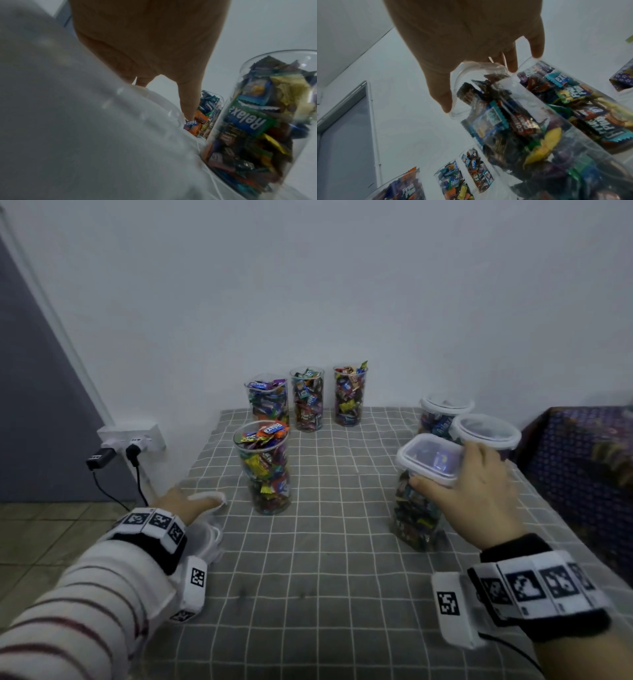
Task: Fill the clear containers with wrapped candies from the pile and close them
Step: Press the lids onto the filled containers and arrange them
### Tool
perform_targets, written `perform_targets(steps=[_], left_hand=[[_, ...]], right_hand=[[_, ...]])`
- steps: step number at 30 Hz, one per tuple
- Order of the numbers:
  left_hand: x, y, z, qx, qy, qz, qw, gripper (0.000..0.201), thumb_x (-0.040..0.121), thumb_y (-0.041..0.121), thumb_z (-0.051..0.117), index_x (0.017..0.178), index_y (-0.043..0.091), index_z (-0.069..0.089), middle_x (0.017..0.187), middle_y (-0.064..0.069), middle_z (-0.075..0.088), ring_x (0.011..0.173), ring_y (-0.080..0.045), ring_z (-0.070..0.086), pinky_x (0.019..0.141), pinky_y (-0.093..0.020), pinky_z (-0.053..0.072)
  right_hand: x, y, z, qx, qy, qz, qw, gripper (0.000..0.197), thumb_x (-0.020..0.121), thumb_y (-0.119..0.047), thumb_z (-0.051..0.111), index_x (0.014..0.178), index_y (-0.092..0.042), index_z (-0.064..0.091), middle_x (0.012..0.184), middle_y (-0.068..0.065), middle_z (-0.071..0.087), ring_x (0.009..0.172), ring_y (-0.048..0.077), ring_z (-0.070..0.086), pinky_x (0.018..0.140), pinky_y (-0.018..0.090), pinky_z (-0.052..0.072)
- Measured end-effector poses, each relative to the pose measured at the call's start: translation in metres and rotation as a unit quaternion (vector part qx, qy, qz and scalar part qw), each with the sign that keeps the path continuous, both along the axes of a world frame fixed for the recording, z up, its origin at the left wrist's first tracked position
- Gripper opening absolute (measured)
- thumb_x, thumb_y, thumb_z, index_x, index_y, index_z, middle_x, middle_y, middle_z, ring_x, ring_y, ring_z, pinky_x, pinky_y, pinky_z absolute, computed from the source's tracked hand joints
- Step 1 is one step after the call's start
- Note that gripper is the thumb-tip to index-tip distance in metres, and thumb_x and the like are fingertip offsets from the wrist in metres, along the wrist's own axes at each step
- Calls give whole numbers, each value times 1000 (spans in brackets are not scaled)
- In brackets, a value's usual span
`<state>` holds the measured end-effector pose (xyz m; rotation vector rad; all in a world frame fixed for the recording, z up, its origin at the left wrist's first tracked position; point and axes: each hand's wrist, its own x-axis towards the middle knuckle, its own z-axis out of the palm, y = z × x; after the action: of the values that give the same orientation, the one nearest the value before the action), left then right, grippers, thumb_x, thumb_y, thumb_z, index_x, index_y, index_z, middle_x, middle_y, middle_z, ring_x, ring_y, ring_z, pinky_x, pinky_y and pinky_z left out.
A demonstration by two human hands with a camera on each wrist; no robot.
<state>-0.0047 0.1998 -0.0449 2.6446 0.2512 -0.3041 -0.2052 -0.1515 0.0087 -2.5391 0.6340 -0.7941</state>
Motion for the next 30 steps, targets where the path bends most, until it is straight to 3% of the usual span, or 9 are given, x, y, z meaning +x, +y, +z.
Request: perform_targets(steps=[3, 6, 10, 13, 16, 18, 22, 24, 30], left_hand=[[-2, -3, 0, 41, 2, -14, 999, 101, 74, 65, 64, 145, 2, 29, 148, -19, 37, 132, -36, 41, 105, -40, 35], [-2, -3, 1, 55, -2, -34, 998, 100, 71, 68, 64, 145, 10, 31, 143, -17, 44, 126, -34, 47, 102, -37, 39], [-5, -7, 6, 79, 9, -41, 996, 87, 77, 67, 58, 135, 2, 45, 134, -18, 52, 118, -31, 53, 92, -32, 41], [-5, -6, 6, 62, 7, -41, 997, 79, 78, 66, 57, 122, 0, 55, 124, -19, 59, 109, -31, 57, 82, -30, 40], [-8, -3, 9, 47, 4, -39, 998, 92, 65, 76, 61, 117, 0, 58, 117, -18, 61, 104, -30, 58, 81, -31, 42], [-9, -2, 11, 24, -8, -33, 999, 103, 48, 77, 53, 118, 2, 58, 117, -18, 61, 105, -31, 58, 85, -32, 44], [-10, 2, 11, -28, -34, -35, 998, 106, 38, 79, 55, 114, 6, 62, 107, -15, 65, 98, -30, 60, 85, -35, 46], [-11, 2, 12, -53, -44, -35, 997, 108, 33, 82, 54, 112, 8, 63, 104, -13, 66, 97, -30, 60, 84, -35, 46], [-24, -8, 34, -158, -72, -35, 984, 114, 35, 74, 55, 123, 2, 56, 122, -18, 59, 102, -29, 54, 82, -29, 36]], right_hand=[[0, 18, 6, -107, -100, -16, 989, 78, 72, -47, 67, 128, 3, 46, 134, 25, 44, 122, 42, 41, 97, 56, 36], [5, 54, 16, -119, -210, 90, 966, 65, 75, -39, 55, 124, 4, 51, 128, 23, 48, 119, 33, 41, 101, 42, 30], [33, 96, 15, -33, -85, 233, 968, 74, 79, -41, 55, 139, -1, 36, 142, 15, 40, 132, 22, 31, 109, 26, 19], [67, 112, 1, 65, 51, 267, 960, 85, 84, -43, 62, 148, -8, 17, 154, 6, 22, 140, 19, 19, 113, 29, 17], [100, 123, -10, 141, 121, 260, 948, 95, 82, -47, 65, 150, -8, 11, 157, 8, 15, 143, 21, 15, 116, 35, 17], [118, 129, -13, 184, 134, 249, 941, 99, 79, -47, 68, 149, -7, 12, 156, 9, 17, 143, 23, 17, 116, 37, 19], [141, 146, -19, 321, 59, 257, 910, 88, 65, -38, 81, 136, -17, 34, 139, 6, 44, 129, 23, 41, 108, 46, 35], [145, 153, -23, 360, 44, 266, 893, 85, 65, -30, 83, 133, -18, 33, 134, 4, 48, 125, 22, 46, 107, 43, 38], [150, 153, -27, 320, 52, 268, 907, 86, 71, -34, 79, 137, -18, 26, 136, 5, 49, 125, 24, 48, 105, 40, 39]])
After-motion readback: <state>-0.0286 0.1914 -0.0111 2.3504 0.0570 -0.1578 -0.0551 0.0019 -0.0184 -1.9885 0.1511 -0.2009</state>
